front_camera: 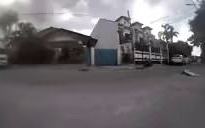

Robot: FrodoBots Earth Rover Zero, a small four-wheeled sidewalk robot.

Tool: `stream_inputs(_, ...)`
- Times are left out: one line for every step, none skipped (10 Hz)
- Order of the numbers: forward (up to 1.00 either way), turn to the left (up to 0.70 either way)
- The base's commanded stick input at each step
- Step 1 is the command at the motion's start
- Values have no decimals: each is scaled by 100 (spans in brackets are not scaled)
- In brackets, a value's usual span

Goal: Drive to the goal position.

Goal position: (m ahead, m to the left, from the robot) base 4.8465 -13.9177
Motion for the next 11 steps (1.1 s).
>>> stream_inputs(0,0)
stream_inputs(0,0)
stream_inputs(0,0)
stream_inputs(0,0)
stream_inputs(0,-32)
stream_inputs(0,-58)
stream_inputs(0,-70)
stream_inputs(0,-70)
stream_inputs(0,-70)
stream_inputs(0,-70)
stream_inputs(0,-70)
